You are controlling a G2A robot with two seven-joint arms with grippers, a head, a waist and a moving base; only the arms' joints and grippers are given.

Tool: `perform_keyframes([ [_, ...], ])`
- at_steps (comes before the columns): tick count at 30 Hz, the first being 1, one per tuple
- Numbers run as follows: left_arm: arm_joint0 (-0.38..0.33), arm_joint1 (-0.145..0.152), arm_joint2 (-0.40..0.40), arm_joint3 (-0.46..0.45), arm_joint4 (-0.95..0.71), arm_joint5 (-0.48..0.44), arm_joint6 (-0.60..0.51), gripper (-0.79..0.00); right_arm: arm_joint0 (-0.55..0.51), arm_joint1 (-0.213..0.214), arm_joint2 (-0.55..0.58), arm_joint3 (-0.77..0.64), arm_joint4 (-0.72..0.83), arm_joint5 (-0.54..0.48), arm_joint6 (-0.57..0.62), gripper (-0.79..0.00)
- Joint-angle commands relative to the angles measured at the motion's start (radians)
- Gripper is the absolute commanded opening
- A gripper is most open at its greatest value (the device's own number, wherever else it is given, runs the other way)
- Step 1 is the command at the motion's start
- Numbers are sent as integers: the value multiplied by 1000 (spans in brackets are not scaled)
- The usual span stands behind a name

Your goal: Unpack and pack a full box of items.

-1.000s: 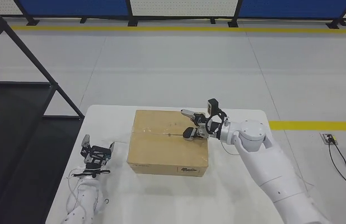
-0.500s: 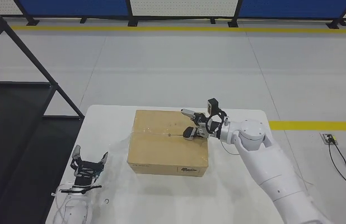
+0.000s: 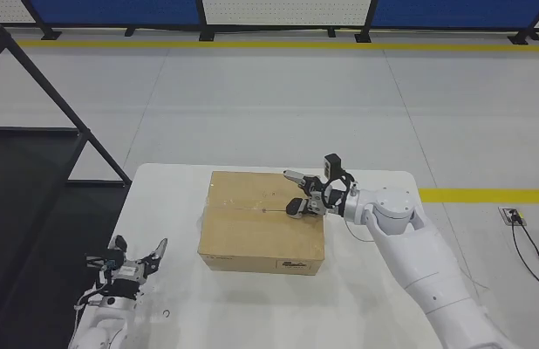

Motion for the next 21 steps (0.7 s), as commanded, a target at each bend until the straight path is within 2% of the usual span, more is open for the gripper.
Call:
perform_keyframes([
  [1, 7, 5, -5, -5, 44, -64, -41, 0, -1, 0, -2, -2, -1, 0, 0, 0],
  [7, 6, 6, -1, -9, 65, -56, -49, 0, -3, 1, 1, -6, -6, 2, 2, 0],
  [10, -31, 5, 41, 1, 182, 27, -43, 0, -4, 2, 1, -11, -8, 7, 3, 0],
  [12, -76, 3, 79, 37, 244, 65, -42, 0, -5, 1, -1, -15, -9, 9, 2, 0],
  [15, -144, 5, 128, 104, 344, 70, -29, 0, -5, 1, -3, -22, -13, 14, 0, 0],
  [21, -228, 14, 200, 220, 578, 87, 79, 0, -12, 4, 3, -40, -18, 20, -5, 0],
])
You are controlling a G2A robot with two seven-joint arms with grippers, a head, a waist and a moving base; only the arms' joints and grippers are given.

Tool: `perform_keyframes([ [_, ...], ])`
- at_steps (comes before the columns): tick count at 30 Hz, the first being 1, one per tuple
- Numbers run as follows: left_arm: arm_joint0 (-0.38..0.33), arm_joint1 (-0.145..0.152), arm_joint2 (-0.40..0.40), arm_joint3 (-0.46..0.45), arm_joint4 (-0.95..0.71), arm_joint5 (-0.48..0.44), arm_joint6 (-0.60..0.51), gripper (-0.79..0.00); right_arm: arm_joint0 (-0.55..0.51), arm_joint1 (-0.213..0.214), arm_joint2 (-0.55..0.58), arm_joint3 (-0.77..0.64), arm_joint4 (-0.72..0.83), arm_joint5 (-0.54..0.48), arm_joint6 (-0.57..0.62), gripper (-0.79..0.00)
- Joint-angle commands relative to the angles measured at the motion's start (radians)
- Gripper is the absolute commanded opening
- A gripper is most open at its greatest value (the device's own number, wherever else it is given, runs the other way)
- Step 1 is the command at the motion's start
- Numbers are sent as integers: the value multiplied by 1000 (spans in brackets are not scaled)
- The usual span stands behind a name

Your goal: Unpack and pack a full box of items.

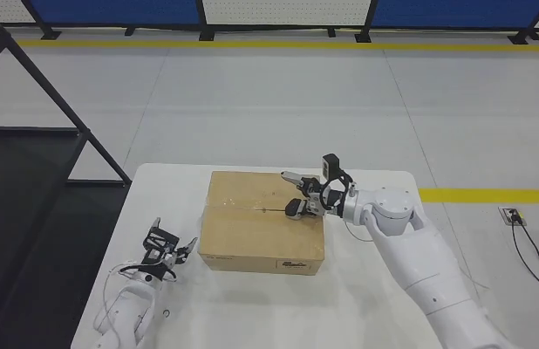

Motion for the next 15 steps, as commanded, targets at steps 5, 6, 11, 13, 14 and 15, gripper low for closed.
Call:
perform_keyframes([
  [5, -61, 2, 45, 89, 83, -7, 59, 0, -7, 3, 6, -17, -3, 10, -6, 0],
  [6, -70, 1, 52, 99, 81, -2, 60, 0, -7, 3, 6, -19, -4, 11, -7, 0],
  [11, -121, -11, 84, 156, 45, 61, 54, 0, -5, 2, 3, -22, -4, 15, -10, 0],
  [13, -139, -16, 97, 178, 33, 102, 55, 0, -3, 1, 0, -21, -4, 18, -10, 0],
  [14, -148, -20, 101, 188, 22, 124, 55, 0, -3, 1, -1, -20, -4, 18, -11, 0],
  [15, -155, -22, 105, 198, 8, 139, 55, 0, -2, 0, -2, -20, -3, 18, -12, 0],
])
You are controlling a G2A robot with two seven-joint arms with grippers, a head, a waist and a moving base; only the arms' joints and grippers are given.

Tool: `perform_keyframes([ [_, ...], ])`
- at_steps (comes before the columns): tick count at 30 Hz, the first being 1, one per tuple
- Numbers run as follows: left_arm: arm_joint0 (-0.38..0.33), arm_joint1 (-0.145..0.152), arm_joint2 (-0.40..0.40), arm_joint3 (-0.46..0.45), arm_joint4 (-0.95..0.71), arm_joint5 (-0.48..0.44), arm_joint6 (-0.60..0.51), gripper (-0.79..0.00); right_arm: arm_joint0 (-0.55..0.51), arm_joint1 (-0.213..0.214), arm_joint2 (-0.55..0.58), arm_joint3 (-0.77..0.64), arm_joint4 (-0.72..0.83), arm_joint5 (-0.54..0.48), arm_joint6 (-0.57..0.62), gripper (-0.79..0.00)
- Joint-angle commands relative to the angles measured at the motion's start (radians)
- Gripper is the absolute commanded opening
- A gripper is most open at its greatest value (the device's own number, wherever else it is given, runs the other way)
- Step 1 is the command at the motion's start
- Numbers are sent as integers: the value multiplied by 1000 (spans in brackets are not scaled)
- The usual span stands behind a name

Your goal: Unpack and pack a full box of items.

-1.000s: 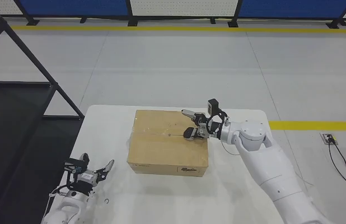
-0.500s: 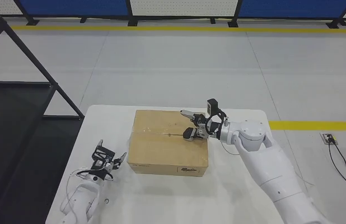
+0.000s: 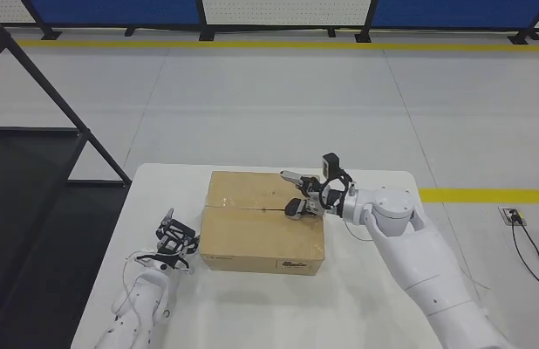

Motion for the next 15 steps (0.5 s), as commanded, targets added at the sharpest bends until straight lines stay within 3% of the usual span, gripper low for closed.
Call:
perform_keyframes([
  [1, -15, -5, 7, 20, -29, 28, -1, 0, 1, -1, -2, 1, 1, -1, -1, 0],
  [6, -28, -8, -6, 40, -63, 78, 14, 0, 4, -2, -4, 6, 3, 1, -6, 0],
  [15, -7, 7, -49, 31, -47, 73, 22, 0, 21, -10, -20, 30, 10, -1, -6, 0],
])
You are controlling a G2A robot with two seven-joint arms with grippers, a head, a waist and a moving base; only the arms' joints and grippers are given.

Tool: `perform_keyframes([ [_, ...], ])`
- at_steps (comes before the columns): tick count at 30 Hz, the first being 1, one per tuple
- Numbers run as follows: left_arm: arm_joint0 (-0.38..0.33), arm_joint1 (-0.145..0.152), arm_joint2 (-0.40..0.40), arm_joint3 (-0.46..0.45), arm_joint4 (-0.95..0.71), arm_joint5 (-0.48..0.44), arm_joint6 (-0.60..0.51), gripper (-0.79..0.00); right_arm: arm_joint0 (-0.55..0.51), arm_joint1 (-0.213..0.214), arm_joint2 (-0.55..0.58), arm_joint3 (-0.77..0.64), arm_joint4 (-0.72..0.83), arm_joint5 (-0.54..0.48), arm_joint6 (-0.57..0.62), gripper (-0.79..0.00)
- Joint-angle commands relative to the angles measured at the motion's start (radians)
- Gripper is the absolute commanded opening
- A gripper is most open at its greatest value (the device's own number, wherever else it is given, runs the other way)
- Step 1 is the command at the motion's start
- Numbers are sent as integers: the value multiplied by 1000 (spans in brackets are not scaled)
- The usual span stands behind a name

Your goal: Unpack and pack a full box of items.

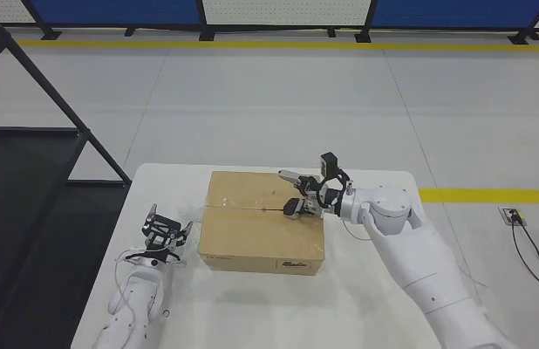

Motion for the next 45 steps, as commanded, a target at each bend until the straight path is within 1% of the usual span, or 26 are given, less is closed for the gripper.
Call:
perform_keyframes([
  [1, 2, 4, -12, 1, 3, 1, -5, 0, 5, -2, -5, 9, 2, -1, 0, 0],
  [9, 9, 20, -85, 12, -6, 23, -6, 0, 16, -7, -10, 30, 7, -7, 3, 0],
  [13, 29, 30, -123, 0, -14, 18, 4, 0, 18, -8, -11, 35, 8, -10, 5, 0],
  [18, 76, 43, -174, -42, -22, -4, -3, 0, 22, -11, -16, 43, 11, -13, 9, 0],
  [26, 189, 73, -266, -146, 39, -86, -43, 0, 30, -15, -21, 59, 13, -20, 17, 0],
  [27, 199, 71, -272, -166, -13, -112, -32, 0, 31, -15, -22, 61, 13, -22, 18, 0],
  [28, 210, 73, -276, -188, -24, -143, -43, 0, 31, -16, -22, 62, 13, -23, 18, 0],
  [30, 237, 76, -277, -244, 9, -137, -33, 0, 32, -17, -23, 65, 15, -25, 20, 0],
  [32, 268, 73, -267, -295, -52, -187, -31, 0, 32, -17, -23, 68, 15, -27, 21, 0],
  [35, 296, 72, -250, -350, -15, -156, -44, 0, 32, -18, -23, 69, 16, -29, 23, 0],
  [38, 316, 70, -219, -378, 6, -153, -45, 0, 31, -17, -20, 70, 16, -30, 24, 0],
  [45, 316, 70, -219, -378, 6, -153, -45, 0, 17, -12, -8, 59, 10, -34, 26, 0],
])
